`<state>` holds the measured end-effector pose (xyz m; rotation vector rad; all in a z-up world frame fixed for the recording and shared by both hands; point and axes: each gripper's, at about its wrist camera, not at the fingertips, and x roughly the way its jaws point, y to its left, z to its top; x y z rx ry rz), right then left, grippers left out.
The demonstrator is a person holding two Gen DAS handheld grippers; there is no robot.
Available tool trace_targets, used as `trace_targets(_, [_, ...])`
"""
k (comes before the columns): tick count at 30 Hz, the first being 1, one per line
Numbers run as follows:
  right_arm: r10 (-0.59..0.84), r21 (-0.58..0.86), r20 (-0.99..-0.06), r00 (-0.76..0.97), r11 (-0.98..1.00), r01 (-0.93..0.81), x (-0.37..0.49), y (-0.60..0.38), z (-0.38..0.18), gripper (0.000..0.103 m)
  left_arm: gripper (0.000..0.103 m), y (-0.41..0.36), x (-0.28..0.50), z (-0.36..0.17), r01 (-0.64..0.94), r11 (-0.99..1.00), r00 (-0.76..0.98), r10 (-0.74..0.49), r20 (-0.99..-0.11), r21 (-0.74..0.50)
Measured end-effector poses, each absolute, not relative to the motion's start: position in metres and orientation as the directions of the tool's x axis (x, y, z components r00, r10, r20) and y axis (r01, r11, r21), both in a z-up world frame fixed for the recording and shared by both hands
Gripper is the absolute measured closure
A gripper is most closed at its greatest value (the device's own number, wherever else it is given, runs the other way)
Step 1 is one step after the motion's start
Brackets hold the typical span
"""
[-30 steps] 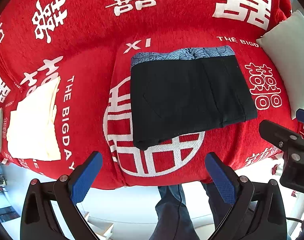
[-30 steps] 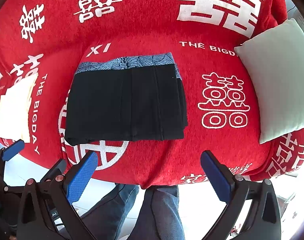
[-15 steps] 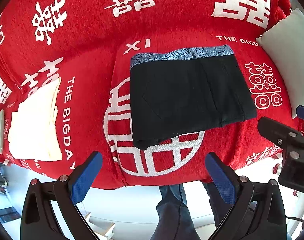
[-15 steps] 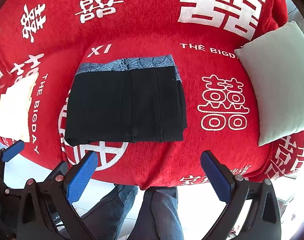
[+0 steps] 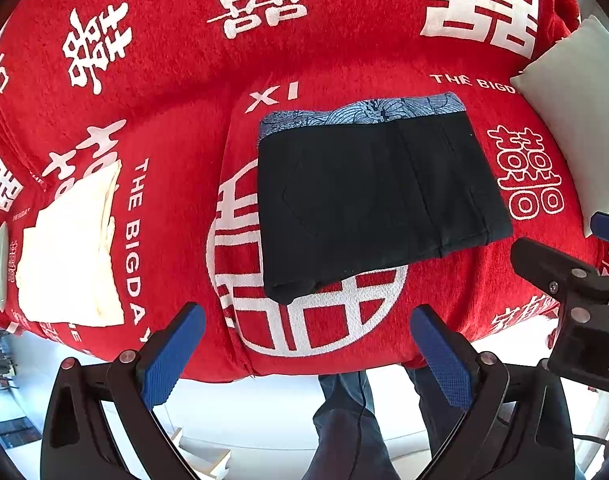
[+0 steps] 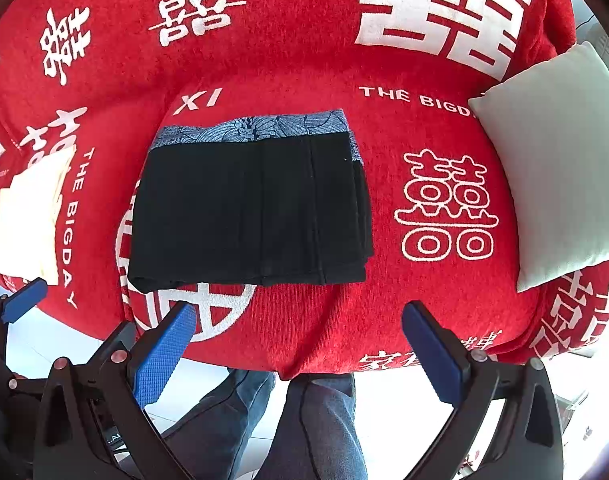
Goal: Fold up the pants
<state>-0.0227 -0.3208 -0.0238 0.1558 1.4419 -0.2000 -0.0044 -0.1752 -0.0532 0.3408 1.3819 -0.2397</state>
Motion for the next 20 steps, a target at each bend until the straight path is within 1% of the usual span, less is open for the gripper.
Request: trace_targets(20, [-0.042,-0.017,-0.993,0.106,0.972,0.232,-0.0209,-0.3233,-0.0284,0.0,0.0,-0.1789,-0.0014,-0.0483,0.353,0.933,0.204,-0.01,-0.979,0.065])
